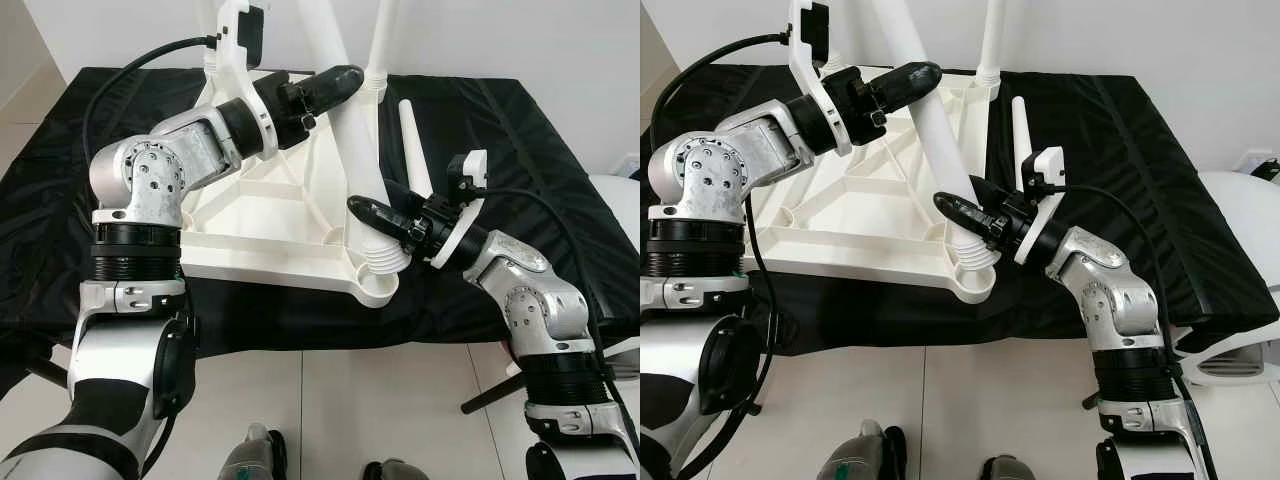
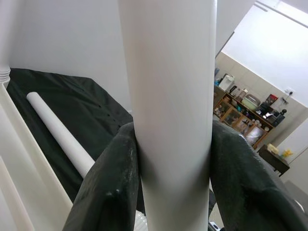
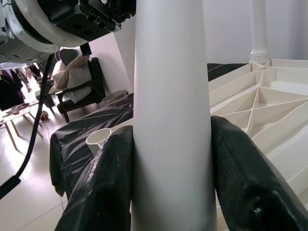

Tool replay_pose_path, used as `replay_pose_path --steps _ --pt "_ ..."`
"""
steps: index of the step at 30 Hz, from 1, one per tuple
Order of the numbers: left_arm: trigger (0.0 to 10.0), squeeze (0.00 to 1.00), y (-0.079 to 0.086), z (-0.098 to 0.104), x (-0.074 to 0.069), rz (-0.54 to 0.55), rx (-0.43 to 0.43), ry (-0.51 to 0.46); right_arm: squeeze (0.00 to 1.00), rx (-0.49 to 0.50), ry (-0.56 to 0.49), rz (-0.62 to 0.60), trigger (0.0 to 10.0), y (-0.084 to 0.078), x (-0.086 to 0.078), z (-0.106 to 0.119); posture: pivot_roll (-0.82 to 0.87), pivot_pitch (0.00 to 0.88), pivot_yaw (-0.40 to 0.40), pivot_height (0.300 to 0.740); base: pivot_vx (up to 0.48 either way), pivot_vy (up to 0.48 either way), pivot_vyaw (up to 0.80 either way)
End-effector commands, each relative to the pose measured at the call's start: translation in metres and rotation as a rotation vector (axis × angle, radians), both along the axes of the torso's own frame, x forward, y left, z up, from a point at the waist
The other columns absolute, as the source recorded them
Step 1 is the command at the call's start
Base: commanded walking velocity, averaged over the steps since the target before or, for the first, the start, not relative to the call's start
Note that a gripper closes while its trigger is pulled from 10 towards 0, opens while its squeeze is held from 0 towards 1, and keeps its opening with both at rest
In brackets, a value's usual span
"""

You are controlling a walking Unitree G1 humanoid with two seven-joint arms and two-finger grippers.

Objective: Building children table

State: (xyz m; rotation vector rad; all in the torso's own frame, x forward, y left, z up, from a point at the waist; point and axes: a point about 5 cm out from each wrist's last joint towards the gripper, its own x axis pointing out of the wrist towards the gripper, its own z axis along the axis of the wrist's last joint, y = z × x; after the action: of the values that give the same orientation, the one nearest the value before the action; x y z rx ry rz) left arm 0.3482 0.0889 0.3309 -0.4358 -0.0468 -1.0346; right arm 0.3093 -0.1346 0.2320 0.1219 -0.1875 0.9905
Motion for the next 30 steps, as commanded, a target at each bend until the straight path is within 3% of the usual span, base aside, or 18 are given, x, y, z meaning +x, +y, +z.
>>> replay_pose_path --steps 1,2,4,5,7,9,11,12,15,16,24,30 --pt "10.0 0.0 -0.006 0.007 -0.003 -0.007 0.053 -0.046 0.0 0.002 0.015 -0.047 10.0 -0.005 0.003 0.002 0.0 0.118 -0.016 0.74 0.0 0.0 0.0" --pt "10.0 0.0 -0.006 0.008 -0.003 0.01 0.087 -0.076 0.44 0.006 0.024 -0.049 10.0 -0.005 0.003 0.002 0.0 0.119 -0.016 0.74 0.0 0.0 0.0" --pt "10.0 0.0 -0.007 0.009 -0.004 0.021 0.111 -0.097 0.44 0.009 0.031 -0.051 10.0 -0.006 0.004 0.002 0.0 0.119 -0.016 0.74 0.0 0.0 0.0" --pt "10.0 0.0 -0.009 0.01 -0.005 0.034 0.149 -0.133 1.0 0.024 0.04 -0.053 10.0 -0.007 0.004 0.004 0.0 0.126 -0.02 0.74 0.0 0.0 0.0" --pt "10.0 0.0 -0.01 0.01 -0.006 0.039 0.17 -0.154 1.0 0.036 0.046 -0.055 10.0 -0.008 0.005 0.005 0.0 0.126 -0.02 0.74 0.0 0.0 0.0" --pt "10.0 0.0 -0.013 0.015 -0.009 0.07 0.229 -0.247 1.0 0.027 0.041 -0.057 10.0 -0.01 0.004 0.008 -0.01 0.133 -0.023 0.74 0.0 0.0 0.0" --pt "10.0 0.0 -0.013 0.015 -0.009 0.07 0.229 -0.247 1.0 0.027 0.041 -0.057 10.0 -0.01 0.004 0.008 -0.01 0.133 -0.023 0.74 0.0 0.0 0.0" --pt "10.0 0.0 -0.015 0.019 -0.013 0.077 0.258 -0.311 1.0 -0.003 0.037 -0.075 10.0 -0.012 0.005 0.01 -0.01 0.138 -0.024 0.74 0.0 0.0 0.0" --pt "10.0 0.0 -0.017 0.024 -0.016 0.07 0.265 -0.338 1.0 -0.027 0.038 -0.079 10.0 -0.012 0.006 0.01 -0.01 0.139 -0.025 0.74 0.0 0.0 0.0" --pt "10.0 0.0 -0.018 0.025 -0.016 0.067 0.268 -0.347 0.0 -0.045 0.037 -0.076 10.0 -0.012 0.005 0.01 -0.01 0.141 -0.029 0.74 0.0 0.0 0.0" --pt "10.0 0.0 -0.034 0.032 -0.027 0.012 0.303 -0.419 0.0 -0.172 0.032 -0.045 10.0 -0.011 0.007 0.013 -0.02 0.146 -0.036 0.74 0.0 0.0 0.0" --pt "10.0 0.0 -0.042 0.034 -0.033 -0.009 0.302 -0.449 0.0 -0.201 0.014 -0.02 10.0 -0.008 0.01 0.018 -0.02 0.147 -0.042 0.74 0.0 0.0 0.0"
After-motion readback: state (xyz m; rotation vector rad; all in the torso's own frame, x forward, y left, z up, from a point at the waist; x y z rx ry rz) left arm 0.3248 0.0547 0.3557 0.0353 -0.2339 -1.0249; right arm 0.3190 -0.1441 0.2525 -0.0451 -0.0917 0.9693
